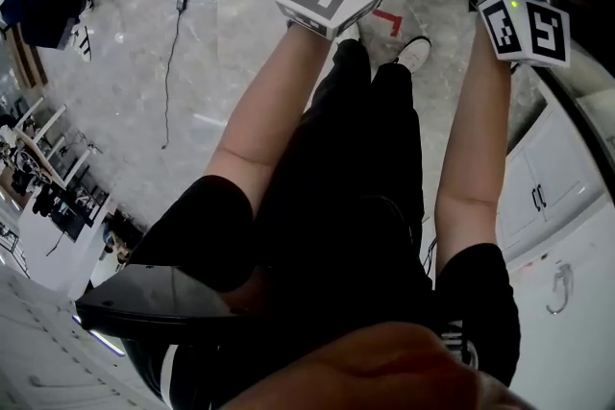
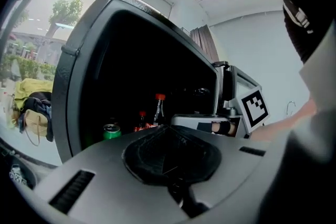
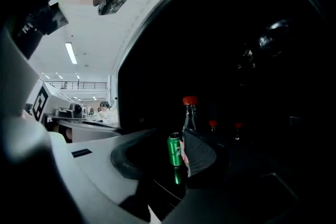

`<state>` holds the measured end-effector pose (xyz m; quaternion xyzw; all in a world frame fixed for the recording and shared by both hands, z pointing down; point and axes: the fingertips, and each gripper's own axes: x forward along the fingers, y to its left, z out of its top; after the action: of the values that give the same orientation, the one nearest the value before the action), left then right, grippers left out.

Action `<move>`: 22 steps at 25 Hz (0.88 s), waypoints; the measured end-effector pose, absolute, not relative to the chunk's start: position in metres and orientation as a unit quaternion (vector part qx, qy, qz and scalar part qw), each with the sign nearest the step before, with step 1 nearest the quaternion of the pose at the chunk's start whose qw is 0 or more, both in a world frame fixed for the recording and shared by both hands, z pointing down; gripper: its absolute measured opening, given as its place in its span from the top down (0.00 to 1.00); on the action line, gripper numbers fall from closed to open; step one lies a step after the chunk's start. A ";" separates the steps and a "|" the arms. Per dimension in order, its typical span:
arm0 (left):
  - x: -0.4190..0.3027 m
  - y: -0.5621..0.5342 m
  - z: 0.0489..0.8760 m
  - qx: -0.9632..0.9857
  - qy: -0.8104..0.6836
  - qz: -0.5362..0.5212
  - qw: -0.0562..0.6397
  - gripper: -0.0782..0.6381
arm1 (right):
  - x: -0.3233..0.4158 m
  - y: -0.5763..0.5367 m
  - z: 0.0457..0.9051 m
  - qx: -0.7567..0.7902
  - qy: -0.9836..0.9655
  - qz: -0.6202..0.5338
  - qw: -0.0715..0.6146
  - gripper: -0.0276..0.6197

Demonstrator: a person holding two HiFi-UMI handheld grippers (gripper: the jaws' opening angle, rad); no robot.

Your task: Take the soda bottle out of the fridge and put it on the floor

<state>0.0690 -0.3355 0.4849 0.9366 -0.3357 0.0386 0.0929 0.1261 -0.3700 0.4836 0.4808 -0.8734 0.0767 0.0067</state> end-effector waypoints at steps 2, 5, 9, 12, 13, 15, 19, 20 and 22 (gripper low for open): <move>0.072 -0.343 0.489 0.937 -0.335 0.036 0.095 0.88 | 0.131 -0.380 0.492 0.487 -0.870 0.075 0.018 0.70; 0.074 -0.355 0.492 0.938 -0.332 0.034 0.095 0.88 | 0.135 -0.396 0.502 0.493 -0.867 0.073 0.033 0.57; 0.075 -0.366 0.498 0.939 -0.331 0.038 0.087 0.88 | 0.137 -0.414 0.506 0.507 -0.858 0.064 0.042 0.50; 0.073 -0.371 0.502 0.937 -0.335 0.037 0.089 0.88 | 0.136 -0.426 0.510 0.510 -0.857 0.061 0.044 0.48; 0.072 -0.372 0.504 0.937 -0.336 0.037 0.091 0.88 | 0.134 -0.430 0.512 0.509 -0.857 0.059 0.045 0.47; 0.071 -0.373 0.507 0.936 -0.337 0.038 0.095 0.88 | 0.131 -0.438 0.514 0.509 -0.857 0.055 0.049 0.46; 0.072 -0.374 0.509 0.936 -0.337 0.036 0.099 0.88 | 0.128 -0.450 0.518 0.511 -0.857 0.045 0.059 0.46; 0.072 -0.375 0.508 0.936 -0.337 0.035 0.099 0.88 | 0.128 -0.453 0.518 0.511 -0.856 0.039 0.063 0.46; 0.071 -0.376 0.507 0.936 -0.336 0.034 0.097 0.88 | 0.127 -0.457 0.518 0.516 -0.853 0.026 0.070 0.47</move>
<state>0.0711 -0.3757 0.5072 0.9364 -0.3356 0.0338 0.0971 0.1271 -0.4566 0.5176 0.5158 -0.8534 0.0258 0.0705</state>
